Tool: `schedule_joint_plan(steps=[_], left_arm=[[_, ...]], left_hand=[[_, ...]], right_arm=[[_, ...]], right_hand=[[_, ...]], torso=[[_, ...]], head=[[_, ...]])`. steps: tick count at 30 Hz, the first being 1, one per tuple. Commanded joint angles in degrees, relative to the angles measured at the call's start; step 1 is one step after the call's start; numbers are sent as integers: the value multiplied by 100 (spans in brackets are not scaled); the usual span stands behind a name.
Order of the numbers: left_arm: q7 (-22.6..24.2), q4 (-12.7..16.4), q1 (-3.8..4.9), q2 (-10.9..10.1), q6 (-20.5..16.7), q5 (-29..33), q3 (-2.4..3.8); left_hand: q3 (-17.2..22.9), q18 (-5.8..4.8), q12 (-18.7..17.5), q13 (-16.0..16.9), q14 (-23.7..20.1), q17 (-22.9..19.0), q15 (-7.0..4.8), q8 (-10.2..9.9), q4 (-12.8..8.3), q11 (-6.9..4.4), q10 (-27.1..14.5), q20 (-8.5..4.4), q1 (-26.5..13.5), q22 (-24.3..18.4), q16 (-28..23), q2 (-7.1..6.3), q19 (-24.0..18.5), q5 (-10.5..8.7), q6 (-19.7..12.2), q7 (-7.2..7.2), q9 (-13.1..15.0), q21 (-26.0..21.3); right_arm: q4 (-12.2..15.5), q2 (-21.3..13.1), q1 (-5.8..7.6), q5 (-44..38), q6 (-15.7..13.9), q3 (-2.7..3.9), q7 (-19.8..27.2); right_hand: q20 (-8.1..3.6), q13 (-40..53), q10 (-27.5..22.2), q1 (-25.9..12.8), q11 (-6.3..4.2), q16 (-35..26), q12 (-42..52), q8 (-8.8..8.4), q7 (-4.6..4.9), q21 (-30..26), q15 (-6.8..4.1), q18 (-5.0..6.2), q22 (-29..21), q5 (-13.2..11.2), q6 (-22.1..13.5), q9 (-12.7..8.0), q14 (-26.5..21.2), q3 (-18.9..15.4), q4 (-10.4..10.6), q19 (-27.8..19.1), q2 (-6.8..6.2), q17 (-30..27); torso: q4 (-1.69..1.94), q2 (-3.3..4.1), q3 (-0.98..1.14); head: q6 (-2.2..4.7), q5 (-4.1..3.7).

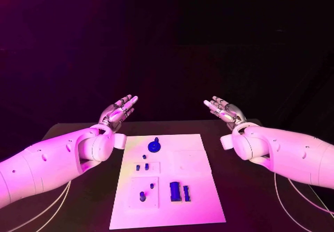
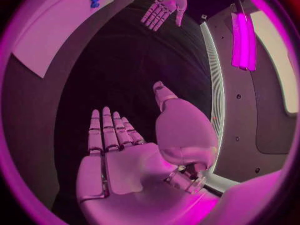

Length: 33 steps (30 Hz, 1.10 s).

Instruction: Assemble the parts on the task board

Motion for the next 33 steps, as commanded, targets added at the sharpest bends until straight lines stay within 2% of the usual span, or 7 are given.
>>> schedule_joint_plan(steps=[1,5,7,10,14,19,33], left_arm=[[131,259,-62,-19,-628,4,8],[251,735,-195,-65,-1350,18,13],[307,960,-257,-87,-1690,25,16],[373,1222,-331,-112,-2086,32,19],[440,1491,-406,-138,-2494,40,23],[470,1608,-439,-150,-2672,43,24],[470,1610,-439,-150,-2675,43,24]], left_hand=[[-438,-210,-231,-81,-800,-158,-225,-421,-303,-245,-1058,-374,-5783,-98,-347,251,-857,-331,-961,-224,-207,-192],[-438,-210,-231,-81,-800,-158,-225,-421,-303,-245,-1058,-374,-5783,-98,-347,251,-857,-331,-961,-224,-207,-192],[-438,-210,-231,-81,-800,-158,-225,-421,-303,-245,-1058,-374,-5783,-98,-347,251,-857,-331,-961,-224,-207,-192],[-438,-210,-231,-81,-800,-158,-225,-421,-303,-245,-1058,-374,-5783,-98,-347,251,-857,-331,-961,-224,-207,-192],[-438,-210,-231,-81,-800,-158,-225,-421,-303,-245,-1058,-374,-5783,-98,-347,251,-857,-331,-961,-224,-207,-192],[-438,-210,-231,-81,-800,-158,-225,-421,-303,-245,-1058,-374,-5783,-98,-347,251,-857,-331,-961,-224,-207,-192],[-438,-210,-231,-81,-800,-158,-225,-421,-303,-245,-1058,-374,-5783,-98,-347,251,-857,-331,-961,-224,-207,-192]], right_arm=[[381,-46,-149,296,-464,126,303],[1049,-155,-434,646,-971,409,579],[1310,-198,-545,783,-1169,520,687],[1595,-244,-666,933,-1386,641,805],[1830,-283,-767,1056,-1564,740,902],[1861,-288,-780,1072,-1587,753,915],[1861,-288,-780,1072,-1587,753,915]], right_hand=[[-247,-394,-1243,-4449,-181,-559,-388,-399,-260,-86,-121,-298,-1039,-349,-1054,-428,-1635,-661,-265,-1374,295,-565],[-247,-394,-1243,-4449,-181,-559,-388,-399,-260,-86,-121,-298,-1039,-349,-1054,-428,-1635,-661,-265,-1374,295,-565],[-247,-394,-1243,-4449,-181,-559,-388,-399,-260,-86,-121,-298,-1039,-349,-1054,-428,-1635,-661,-265,-1374,295,-565],[-247,-394,-1243,-4449,-181,-559,-388,-399,-260,-86,-121,-298,-1039,-349,-1054,-428,-1635,-661,-265,-1374,295,-565],[-247,-394,-1243,-4449,-181,-559,-388,-399,-260,-86,-121,-298,-1039,-349,-1054,-428,-1635,-661,-265,-1374,295,-565],[-247,-394,-1243,-4449,-181,-559,-388,-399,-260,-86,-121,-298,-1039,-349,-1054,-428,-1635,-661,-265,-1374,295,-565],[-247,-394,-1243,-4449,-181,-559,-388,-399,-260,-86,-121,-298,-1039,-349,-1054,-428,-1635,-661,-265,-1374,295,-565]], torso=[[81,-63,49],[135,-105,81],[148,-115,89],[154,-120,93],[154,-120,93],[154,-120,93],[154,-120,93]], head=[[224,17],[402,29],[446,33],[466,34],[466,34],[466,34],[466,34]])
